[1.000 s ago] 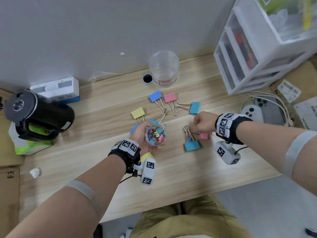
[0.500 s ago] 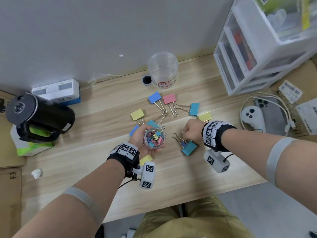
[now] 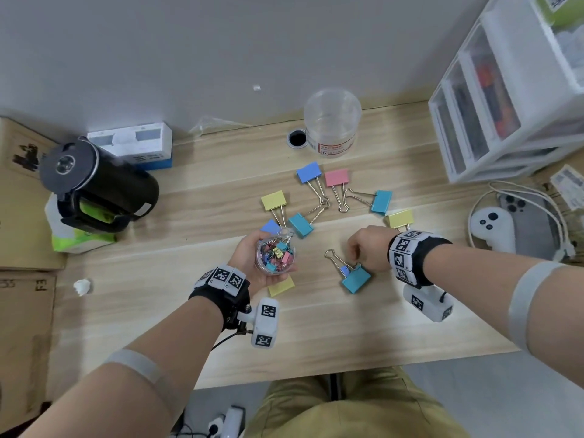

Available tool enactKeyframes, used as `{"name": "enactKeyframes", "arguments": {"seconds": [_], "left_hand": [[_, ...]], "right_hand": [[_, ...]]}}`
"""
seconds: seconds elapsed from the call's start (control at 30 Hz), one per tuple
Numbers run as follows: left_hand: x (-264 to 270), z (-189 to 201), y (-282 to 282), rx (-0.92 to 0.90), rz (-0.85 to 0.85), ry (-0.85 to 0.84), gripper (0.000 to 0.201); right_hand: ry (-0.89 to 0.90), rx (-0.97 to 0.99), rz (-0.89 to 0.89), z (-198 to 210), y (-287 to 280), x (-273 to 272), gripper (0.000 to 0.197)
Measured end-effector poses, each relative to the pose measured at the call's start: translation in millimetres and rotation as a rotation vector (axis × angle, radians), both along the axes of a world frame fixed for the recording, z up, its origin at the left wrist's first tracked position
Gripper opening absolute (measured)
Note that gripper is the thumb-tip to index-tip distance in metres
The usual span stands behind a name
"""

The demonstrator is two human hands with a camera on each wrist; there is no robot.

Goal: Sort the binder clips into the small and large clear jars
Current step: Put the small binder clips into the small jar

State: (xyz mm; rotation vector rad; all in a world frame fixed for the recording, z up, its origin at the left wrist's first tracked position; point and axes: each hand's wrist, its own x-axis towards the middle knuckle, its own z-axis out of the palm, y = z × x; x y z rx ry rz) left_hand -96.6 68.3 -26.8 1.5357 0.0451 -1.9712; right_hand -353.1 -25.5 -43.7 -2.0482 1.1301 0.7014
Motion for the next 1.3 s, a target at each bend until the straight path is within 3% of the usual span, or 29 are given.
{"name": "enactKeyframes", "arguments": {"seconds": [0.1, 0.2, 0.53, 0.63, 0.8, 0.93, 1.1, 1.3], "left_hand": [[6.3, -1.3, 2.9, -0.005, 0.020, 0.012, 0.047], [10.6, -2.2, 3.3, -0.033, 0.058, 0.029, 0.053], [16.6, 0.9, 3.8, -0.022, 0.078, 0.053, 0.041], [17.8, -1.0, 4.1, -0.019, 0.063, 0.050, 0.043], [16.9, 0.0, 2.4, -0.009, 0.031, 0.039, 0.049], [17.7, -0.6, -0.2, -0.016, 0.023, 0.044, 0.063], [17.7, 2.1, -4.4, -0.011, 0.029, 0.046, 0.053], [16.6, 6.3, -7.3, -0.010, 0.030, 0.069, 0.047]], "right_hand": [[-0.007, 0.045, 0.068, 1.4, 2.6, 2.6, 0.031], [-0.056, 0.043, 0.056, -1.1, 6.5, 4.3, 0.025], [-0.138, -0.004, -0.039, -2.3, 13.0, 12.5, 0.014], [-0.186, 0.008, -0.050, -4.0, 13.6, 11.6, 0.002], [-0.156, -0.021, -0.017, -10.3, 13.4, 12.7, 0.002], [-0.087, -0.119, 0.025, -11.6, 10.5, 18.1, 0.011], [-0.002, -0.197, 0.012, -13.2, 5.9, 24.0, 0.018], [-0.031, -0.218, 0.062, -5.5, 1.5, 23.4, 0.024]]}}
